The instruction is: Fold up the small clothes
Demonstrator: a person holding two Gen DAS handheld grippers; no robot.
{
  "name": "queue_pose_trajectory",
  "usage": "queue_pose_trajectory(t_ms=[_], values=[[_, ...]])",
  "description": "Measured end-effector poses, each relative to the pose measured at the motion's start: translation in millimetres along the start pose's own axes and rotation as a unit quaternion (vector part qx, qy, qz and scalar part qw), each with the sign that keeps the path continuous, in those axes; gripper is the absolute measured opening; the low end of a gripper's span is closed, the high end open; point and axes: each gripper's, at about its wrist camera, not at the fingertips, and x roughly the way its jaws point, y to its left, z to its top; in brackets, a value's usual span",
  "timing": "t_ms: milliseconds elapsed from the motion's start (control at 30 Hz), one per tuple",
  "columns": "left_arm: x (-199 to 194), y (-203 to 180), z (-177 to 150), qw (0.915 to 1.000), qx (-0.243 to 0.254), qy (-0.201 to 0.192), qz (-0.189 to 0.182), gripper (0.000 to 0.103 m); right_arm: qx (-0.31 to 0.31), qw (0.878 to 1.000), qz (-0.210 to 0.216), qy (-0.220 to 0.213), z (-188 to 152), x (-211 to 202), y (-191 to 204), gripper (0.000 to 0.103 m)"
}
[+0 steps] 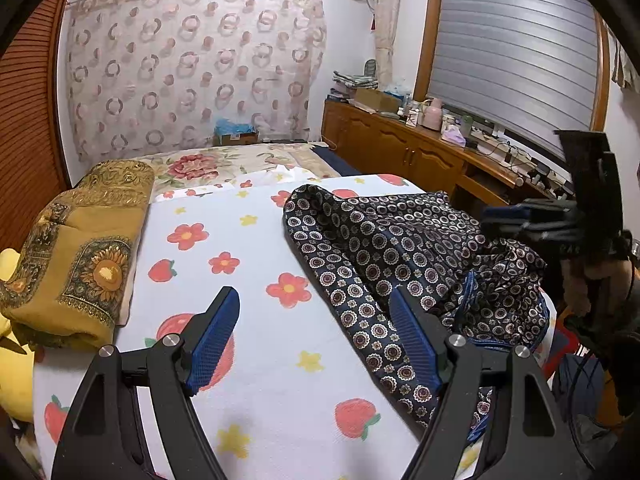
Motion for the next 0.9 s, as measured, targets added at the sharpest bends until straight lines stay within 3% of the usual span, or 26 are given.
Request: queue_pose_trajectory(t_ms=[267,467,500,600,733,900], values=[[-3.8,6.5,-7.6,1.0000,-0.006,0.004,0.001,0.078,-0.016,0.998,0.022,0.060,-4.6,60.7,22.7,0.047],[-1.1,8.4,-10.8,0.9999,-0.011,0.007,-0.001,0.078,-0.020,0.996,0.006,0.089,-4.5,88.4,24.9,0.047],[-1.2,8.5,-10.9,0.9999,-0.011,0.007,-0.001,0.078,-0.022,0.996,0.001,0.090,-4.6,93.4,25.3,0.041],[-1.2,8.1,-10.7,0.9999,-0.012,0.006,-0.001,0.078,-0.039,0.994,-0.007,0.102,-6.1,107.9,27.6,0.008],[-1.2,9.9,-11.8,0.9999,-0.014,0.004,-0.001,0.078,-0.055,0.994,-0.005,0.097,-2.5,106.0,28.8,0.001],[-0.9,9.9,-12.9,0.9999,-0.013,0.005,-0.001,0.078,-0.045,0.998,-0.014,0.052,17.9,69.7,16.7,0.001]])
